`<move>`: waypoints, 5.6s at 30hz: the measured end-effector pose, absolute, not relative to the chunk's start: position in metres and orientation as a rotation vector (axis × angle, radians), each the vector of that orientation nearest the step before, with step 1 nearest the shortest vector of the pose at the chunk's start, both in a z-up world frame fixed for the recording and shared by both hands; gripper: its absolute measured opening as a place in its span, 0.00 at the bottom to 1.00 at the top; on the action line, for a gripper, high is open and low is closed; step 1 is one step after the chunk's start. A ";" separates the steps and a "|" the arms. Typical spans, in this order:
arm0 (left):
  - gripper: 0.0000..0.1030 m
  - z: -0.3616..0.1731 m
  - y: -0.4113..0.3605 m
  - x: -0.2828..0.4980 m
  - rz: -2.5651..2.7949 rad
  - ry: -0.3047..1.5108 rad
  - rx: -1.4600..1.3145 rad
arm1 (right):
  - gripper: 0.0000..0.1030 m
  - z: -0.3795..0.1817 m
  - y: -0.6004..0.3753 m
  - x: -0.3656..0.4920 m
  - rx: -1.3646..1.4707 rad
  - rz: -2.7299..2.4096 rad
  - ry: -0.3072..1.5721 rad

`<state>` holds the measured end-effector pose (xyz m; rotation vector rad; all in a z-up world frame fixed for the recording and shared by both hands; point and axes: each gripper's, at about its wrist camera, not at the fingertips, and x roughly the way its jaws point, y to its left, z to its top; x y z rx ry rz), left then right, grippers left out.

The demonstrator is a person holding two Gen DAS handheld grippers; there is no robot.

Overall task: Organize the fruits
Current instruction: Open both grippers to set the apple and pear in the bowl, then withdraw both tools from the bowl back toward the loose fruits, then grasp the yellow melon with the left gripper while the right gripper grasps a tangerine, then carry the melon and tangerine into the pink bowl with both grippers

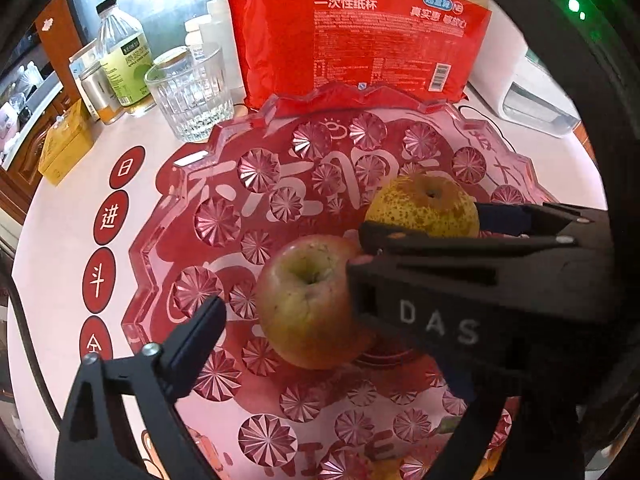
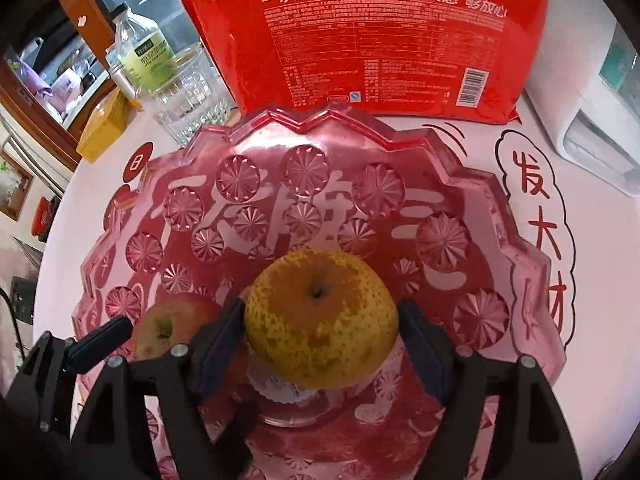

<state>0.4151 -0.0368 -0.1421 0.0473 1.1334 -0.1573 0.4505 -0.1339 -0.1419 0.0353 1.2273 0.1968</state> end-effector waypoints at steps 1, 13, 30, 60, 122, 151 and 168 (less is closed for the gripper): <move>0.95 -0.144 -0.036 0.416 -0.159 1.145 0.045 | 0.79 -0.142 -0.136 0.451 0.047 0.199 1.235; 1.00 -0.143 -0.041 0.407 -0.183 1.162 0.080 | 0.90 -0.133 -0.152 0.441 0.103 0.244 1.233; 0.99 -0.116 -0.028 0.387 -0.220 1.134 0.022 | 0.96 -0.097 -0.160 0.415 0.025 0.194 1.075; 0.99 -0.013 0.025 0.245 -0.131 0.942 -0.023 | 0.96 0.018 -0.186 0.252 0.116 0.245 0.868; 0.66 -0.173 -0.011 0.198 -0.146 1.041 -0.032 | 0.49 -0.160 -0.215 0.112 -0.019 0.130 0.916; 0.51 -0.139 -0.008 0.163 -0.150 1.018 -0.057 | 0.38 -0.135 -0.193 0.090 -0.065 0.177 0.858; 0.51 -0.043 -0.001 0.159 -0.211 0.959 -0.001 | 0.38 -0.015 -0.177 0.108 0.011 0.315 0.761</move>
